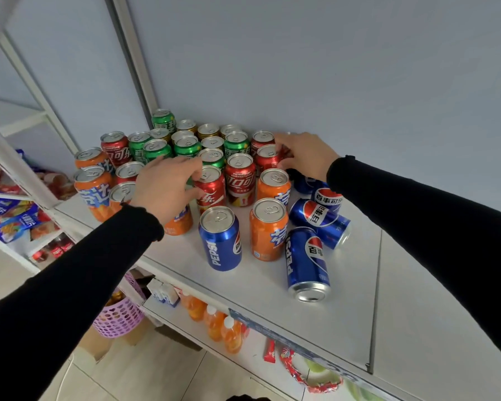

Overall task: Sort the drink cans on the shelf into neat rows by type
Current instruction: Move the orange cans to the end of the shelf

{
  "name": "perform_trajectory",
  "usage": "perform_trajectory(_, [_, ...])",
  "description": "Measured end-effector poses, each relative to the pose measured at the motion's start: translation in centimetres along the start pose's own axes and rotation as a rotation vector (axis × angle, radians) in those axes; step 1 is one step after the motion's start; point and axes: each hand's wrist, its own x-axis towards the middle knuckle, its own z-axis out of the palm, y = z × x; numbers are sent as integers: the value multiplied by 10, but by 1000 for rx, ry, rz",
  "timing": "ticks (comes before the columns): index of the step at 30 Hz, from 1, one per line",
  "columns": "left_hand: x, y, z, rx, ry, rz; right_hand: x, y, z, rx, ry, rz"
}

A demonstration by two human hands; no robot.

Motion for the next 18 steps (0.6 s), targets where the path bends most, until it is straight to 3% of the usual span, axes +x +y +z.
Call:
perform_trajectory(9, [9,17,-20,-117,-4,20,-28,-3,-33,58,29,92])
perform_trajectory(15, [-2,105,-52,-289,6,217,-89,0,-53,98,-26,164])
perform_trajectory(18, [-13,142,-46,-205,-87,333,-120,1,-47,47,39,138])
